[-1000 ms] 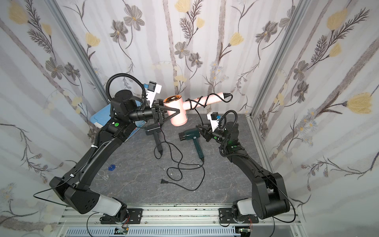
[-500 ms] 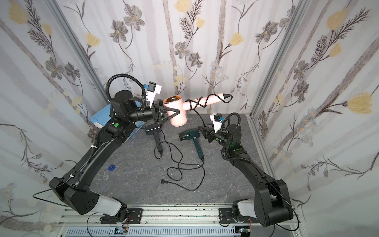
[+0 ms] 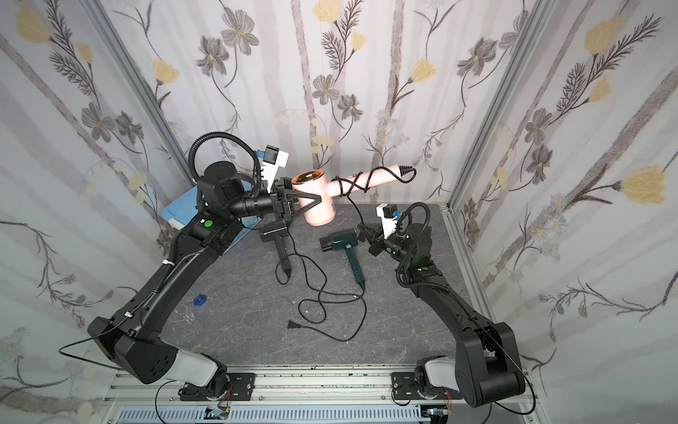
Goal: Wrap the cord around the hair dryer
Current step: Wrap the power cord around the hair dryer.
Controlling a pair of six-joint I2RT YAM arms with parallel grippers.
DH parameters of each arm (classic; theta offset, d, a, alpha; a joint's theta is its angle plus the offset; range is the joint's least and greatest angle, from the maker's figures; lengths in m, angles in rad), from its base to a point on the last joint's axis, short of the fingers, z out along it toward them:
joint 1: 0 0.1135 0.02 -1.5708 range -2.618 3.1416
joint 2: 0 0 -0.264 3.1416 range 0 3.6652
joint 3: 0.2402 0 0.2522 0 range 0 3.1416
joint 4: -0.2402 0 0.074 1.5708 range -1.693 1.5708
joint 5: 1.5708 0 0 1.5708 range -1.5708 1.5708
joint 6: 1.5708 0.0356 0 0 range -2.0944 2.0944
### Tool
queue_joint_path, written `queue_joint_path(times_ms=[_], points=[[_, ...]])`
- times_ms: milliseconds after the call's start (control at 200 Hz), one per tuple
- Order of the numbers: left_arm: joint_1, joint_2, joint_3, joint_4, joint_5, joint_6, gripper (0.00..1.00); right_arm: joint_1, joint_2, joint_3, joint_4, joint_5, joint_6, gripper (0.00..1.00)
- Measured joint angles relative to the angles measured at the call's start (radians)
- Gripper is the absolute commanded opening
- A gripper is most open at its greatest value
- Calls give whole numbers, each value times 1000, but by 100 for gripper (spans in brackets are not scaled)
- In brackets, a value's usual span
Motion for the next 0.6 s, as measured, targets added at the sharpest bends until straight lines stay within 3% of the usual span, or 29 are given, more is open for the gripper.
queue_joint_path(times_ms=[365,600], points=[[32,12,-34,-14,-121,31,0,27,-182,-98,-105,64,-28,0],[41,121,151,-315,-152,267,0,73,-346,-36,-419,179,-143,0]])
